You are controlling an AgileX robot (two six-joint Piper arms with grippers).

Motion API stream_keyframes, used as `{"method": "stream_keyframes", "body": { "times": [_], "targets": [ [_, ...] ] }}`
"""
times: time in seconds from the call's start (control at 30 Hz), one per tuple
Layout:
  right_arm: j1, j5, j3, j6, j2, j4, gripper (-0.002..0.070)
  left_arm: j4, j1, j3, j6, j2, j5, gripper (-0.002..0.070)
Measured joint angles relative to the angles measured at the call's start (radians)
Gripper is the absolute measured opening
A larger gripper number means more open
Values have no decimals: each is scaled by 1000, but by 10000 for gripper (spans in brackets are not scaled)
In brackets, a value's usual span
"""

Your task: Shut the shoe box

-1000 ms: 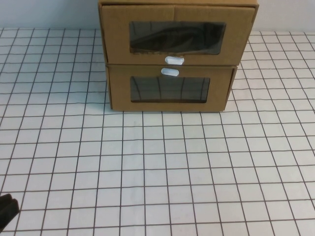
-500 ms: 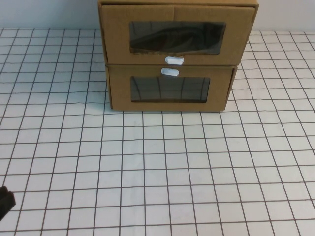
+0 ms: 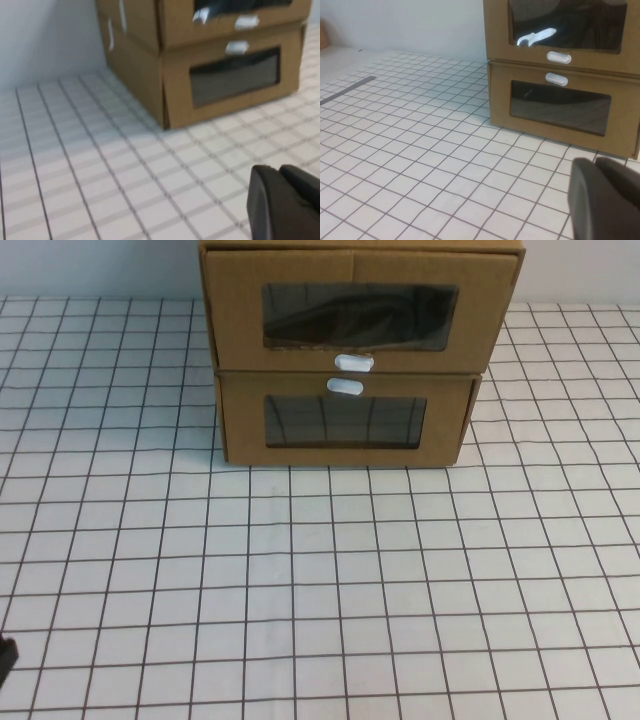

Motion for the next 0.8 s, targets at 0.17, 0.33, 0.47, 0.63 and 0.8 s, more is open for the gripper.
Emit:
{"method": "stream_keyframes", "body": {
  "times": [0.17, 0.33, 0.47, 0.63, 0.8],
  "targets": [
    [0, 0, 0, 0, 0, 0, -15, 0, 65, 178, -83, -90, -4, -5],
    [0, 0, 0, 0, 0, 2, -15, 30, 139, 198, -135, -102, 23, -5],
    [0, 0, 0, 0, 0, 2, -15, 44, 166, 198, -137, -102, 23, -5],
    [0, 0, 0, 0, 0, 3, -15, 46, 168, 198, -137, -102, 23, -5],
    [0, 0, 0, 0, 0, 3, -15, 46, 168, 198, -137, -102, 23, -5]
  ]
}}
